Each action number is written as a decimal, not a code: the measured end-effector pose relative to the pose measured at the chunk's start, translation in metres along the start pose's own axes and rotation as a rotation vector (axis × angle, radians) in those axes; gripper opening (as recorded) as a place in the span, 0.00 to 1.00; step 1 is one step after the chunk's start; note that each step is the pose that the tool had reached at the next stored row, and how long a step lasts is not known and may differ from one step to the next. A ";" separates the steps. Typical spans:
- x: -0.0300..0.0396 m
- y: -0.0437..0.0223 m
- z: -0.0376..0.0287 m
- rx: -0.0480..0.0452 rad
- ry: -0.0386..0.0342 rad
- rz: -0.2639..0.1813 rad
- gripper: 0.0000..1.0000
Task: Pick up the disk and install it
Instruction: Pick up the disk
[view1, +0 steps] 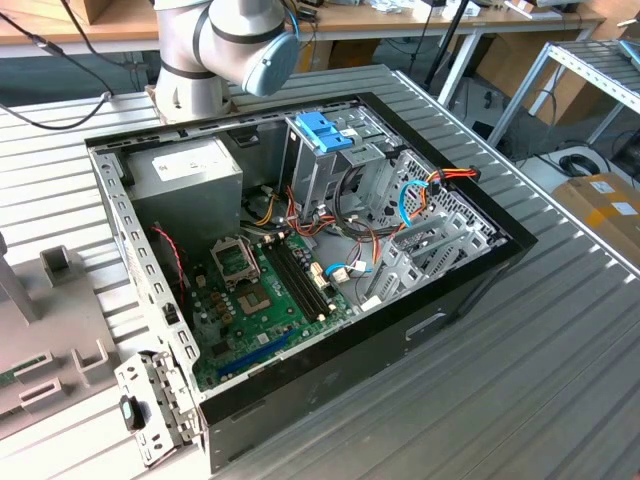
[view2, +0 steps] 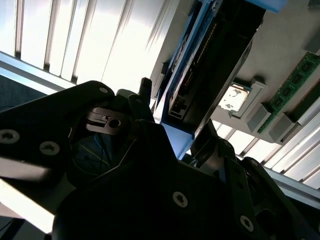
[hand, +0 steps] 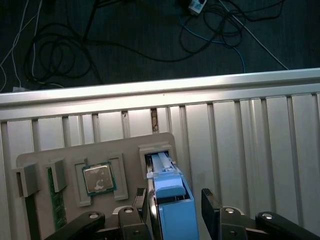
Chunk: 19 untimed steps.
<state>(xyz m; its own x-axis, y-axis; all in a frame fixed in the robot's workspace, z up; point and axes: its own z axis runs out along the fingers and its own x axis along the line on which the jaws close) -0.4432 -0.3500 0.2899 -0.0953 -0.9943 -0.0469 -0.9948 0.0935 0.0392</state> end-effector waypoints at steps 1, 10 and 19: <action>0.0000 0.0000 0.0000 0.0000 0.0001 0.000 0.55; 0.0000 0.0000 0.0001 0.0000 0.0001 0.000 0.47; 0.0000 0.0000 0.0003 0.0000 0.0000 0.000 0.38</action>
<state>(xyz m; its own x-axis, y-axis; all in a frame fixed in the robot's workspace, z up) -0.4432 -0.3500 0.2897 -0.0953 -0.9943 -0.0469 -0.9948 0.0935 0.0392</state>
